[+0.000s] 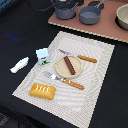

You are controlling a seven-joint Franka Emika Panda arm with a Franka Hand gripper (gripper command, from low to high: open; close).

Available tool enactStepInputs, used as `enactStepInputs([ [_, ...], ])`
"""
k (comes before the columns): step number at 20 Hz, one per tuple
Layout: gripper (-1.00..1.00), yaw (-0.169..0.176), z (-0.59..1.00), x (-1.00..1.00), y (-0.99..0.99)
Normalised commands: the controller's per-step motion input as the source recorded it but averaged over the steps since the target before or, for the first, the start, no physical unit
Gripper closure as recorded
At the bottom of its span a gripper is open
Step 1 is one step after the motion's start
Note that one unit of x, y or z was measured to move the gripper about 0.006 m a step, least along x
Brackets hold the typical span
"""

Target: Interact with the objects in diverse but meaningful ways.

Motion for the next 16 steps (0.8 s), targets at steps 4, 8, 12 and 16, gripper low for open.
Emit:
enactStepInputs([
  [4, 1.00, -0.006, 0.23, 0.47, 0.53],
  [8, -1.00, -0.017, 0.47, 0.43, 0.40],
  [12, -1.00, -0.016, 0.36, 0.41, 0.27],
  [16, -1.00, 0.000, 0.07, 0.29, 0.05],
])
